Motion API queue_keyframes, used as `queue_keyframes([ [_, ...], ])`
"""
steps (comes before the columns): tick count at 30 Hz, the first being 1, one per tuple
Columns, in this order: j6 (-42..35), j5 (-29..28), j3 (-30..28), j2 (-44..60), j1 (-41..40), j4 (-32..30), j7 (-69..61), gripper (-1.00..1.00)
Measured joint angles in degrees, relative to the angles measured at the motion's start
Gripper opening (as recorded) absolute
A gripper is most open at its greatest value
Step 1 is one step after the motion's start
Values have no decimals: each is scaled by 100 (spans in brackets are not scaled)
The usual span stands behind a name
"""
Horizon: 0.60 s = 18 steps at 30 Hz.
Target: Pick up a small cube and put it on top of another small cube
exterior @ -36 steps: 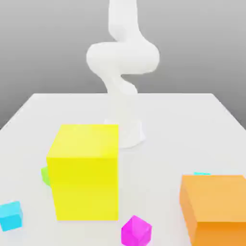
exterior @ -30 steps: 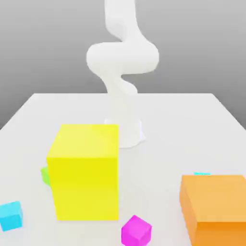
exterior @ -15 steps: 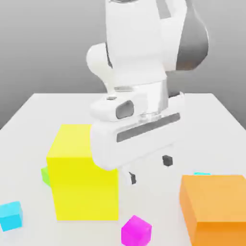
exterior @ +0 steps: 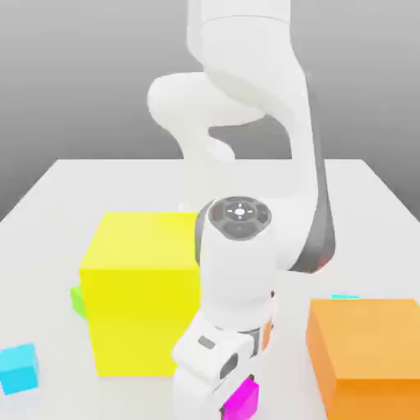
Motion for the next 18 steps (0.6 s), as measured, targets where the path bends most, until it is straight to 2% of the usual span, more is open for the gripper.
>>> queue_keyframes([
  [3,6,-3,3,9,-3,1,1,-100],
  [8,-711,-369,-231,-887,159,-155,248,-100],
  [13,-1293,-315,-95,-1383,102,335,-322,-100],
  [18,-1805,-620,-91,-1906,102,882,-694,-100],
])
